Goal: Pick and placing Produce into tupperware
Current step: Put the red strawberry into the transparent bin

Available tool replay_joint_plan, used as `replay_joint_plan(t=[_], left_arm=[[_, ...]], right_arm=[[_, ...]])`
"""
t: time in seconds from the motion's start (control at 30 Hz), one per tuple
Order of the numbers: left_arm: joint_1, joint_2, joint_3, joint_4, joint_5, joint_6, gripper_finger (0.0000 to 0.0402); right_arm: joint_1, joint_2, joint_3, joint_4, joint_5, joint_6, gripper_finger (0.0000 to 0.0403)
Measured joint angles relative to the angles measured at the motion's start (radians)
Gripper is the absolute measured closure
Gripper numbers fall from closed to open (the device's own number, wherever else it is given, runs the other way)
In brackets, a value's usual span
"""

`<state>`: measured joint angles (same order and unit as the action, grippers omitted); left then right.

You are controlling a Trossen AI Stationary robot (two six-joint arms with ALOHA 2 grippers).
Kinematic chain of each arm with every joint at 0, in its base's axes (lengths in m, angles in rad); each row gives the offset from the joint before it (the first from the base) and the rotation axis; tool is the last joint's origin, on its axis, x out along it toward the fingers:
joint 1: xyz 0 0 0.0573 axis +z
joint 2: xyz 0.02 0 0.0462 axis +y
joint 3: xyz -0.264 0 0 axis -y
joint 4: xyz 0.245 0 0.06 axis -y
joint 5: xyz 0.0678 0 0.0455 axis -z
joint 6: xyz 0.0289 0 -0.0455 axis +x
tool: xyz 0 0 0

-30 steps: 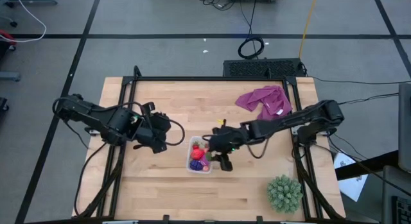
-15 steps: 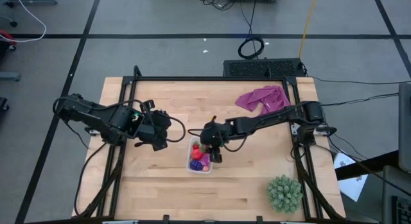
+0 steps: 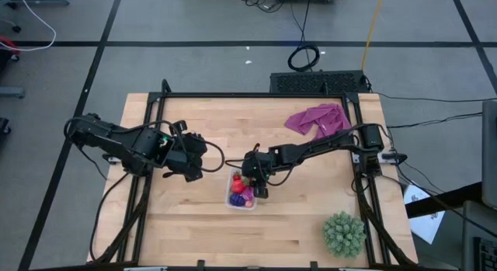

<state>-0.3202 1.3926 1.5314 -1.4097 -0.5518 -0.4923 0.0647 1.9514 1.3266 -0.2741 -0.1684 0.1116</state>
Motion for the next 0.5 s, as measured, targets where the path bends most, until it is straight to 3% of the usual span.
replay_joint_plan(t=[0.5], left_arm=[[0.0, 0.0, 0.0, 0.0, 0.0, -0.001, 0.0231]], right_arm=[[0.0, 0.0, 0.0, -0.016, -0.02, -0.053, 0.0261]])
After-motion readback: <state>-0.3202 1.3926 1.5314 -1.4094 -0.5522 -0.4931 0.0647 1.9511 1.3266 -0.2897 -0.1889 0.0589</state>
